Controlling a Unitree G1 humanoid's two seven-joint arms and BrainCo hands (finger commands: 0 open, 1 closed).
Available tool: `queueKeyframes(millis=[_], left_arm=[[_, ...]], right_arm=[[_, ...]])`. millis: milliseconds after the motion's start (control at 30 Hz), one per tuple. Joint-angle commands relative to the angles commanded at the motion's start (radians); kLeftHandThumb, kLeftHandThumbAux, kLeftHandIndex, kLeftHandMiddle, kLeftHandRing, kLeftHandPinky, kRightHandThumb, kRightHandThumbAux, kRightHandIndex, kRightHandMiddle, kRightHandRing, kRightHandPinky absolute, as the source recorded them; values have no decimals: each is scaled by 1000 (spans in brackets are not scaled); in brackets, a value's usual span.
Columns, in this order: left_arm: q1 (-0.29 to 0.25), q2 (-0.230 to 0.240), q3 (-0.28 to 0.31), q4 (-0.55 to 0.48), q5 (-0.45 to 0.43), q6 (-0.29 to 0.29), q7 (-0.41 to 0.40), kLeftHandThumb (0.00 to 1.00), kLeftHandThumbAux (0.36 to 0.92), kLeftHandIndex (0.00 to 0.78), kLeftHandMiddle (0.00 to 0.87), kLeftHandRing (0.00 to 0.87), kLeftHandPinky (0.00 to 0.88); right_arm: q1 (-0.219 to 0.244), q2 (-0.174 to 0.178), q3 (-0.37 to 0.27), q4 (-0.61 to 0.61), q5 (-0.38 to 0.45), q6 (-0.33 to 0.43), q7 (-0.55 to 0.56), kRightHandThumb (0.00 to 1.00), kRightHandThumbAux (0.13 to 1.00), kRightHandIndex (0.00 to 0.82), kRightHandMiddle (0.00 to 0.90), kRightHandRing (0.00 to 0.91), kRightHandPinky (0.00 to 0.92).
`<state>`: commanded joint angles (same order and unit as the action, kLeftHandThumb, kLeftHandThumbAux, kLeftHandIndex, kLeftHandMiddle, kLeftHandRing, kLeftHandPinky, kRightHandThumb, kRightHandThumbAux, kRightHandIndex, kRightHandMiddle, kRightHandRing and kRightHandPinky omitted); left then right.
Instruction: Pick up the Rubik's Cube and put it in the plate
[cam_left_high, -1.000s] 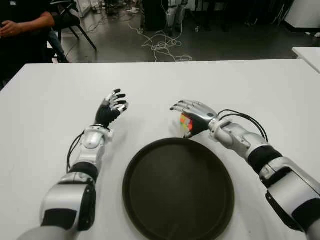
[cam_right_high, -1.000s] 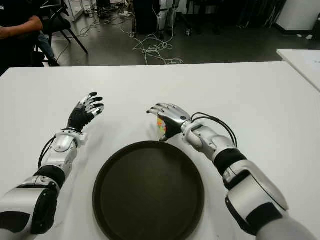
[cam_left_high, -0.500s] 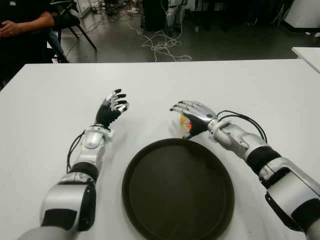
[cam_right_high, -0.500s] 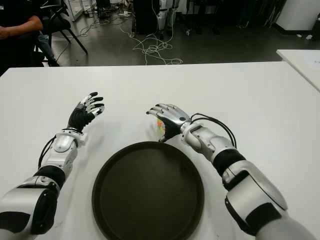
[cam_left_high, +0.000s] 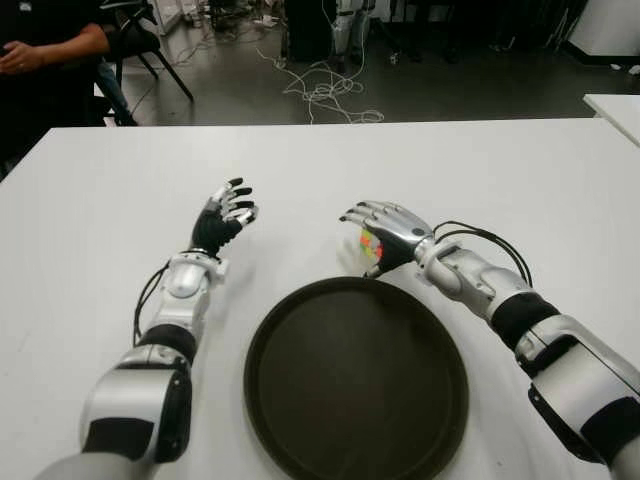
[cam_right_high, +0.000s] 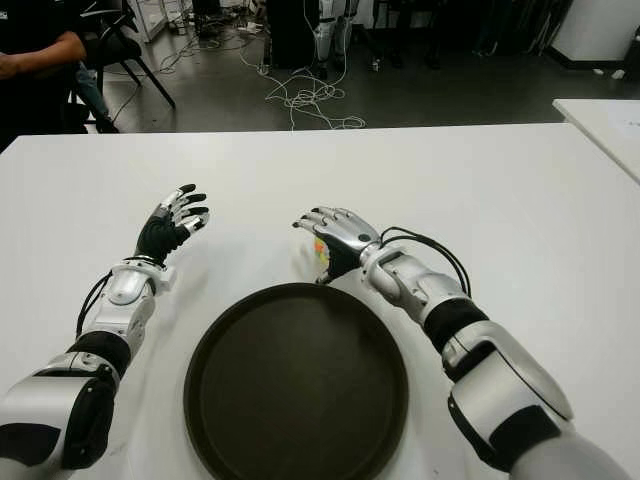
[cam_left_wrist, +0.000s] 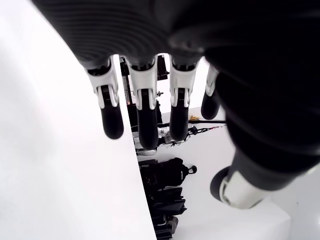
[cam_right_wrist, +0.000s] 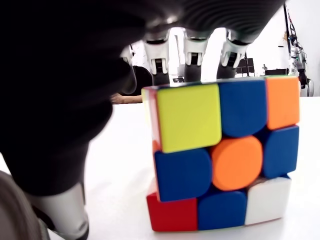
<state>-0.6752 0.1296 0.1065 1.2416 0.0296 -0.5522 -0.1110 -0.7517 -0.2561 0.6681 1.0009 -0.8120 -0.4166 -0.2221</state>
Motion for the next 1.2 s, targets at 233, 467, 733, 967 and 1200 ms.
queueKeyframes(millis=[233, 467, 733, 967, 1200], left_arm=[[2, 0, 4, -3, -5, -12, -7, 159, 739, 108, 199, 206, 207], [1, 4, -1, -2, 2, -7, -2, 156, 735, 115, 212, 214, 205], [0, 4, -3, -2, 5, -4, 2, 154, 722, 110, 205, 210, 208], [0, 4, -6, -1, 7, -6, 6, 158, 720, 109, 202, 205, 198], [-1, 3, -4, 1, 2, -3, 1, 157, 725, 110, 204, 209, 209]], right_arm=[[-3, -1, 0, 1, 0, 11, -9, 0, 787, 45, 10, 9, 39], [-6, -1, -4, 2, 3, 16, -16, 0, 806, 43, 7, 7, 35], [-7, -3, -8, 0, 3, 25, -29, 0, 814, 56, 20, 15, 45], [-9, -4, -10, -1, 7, 31, -24, 0, 814, 54, 20, 18, 46], [-11, -8, -18, -6, 18, 33, 3, 0, 812, 43, 13, 11, 37]])
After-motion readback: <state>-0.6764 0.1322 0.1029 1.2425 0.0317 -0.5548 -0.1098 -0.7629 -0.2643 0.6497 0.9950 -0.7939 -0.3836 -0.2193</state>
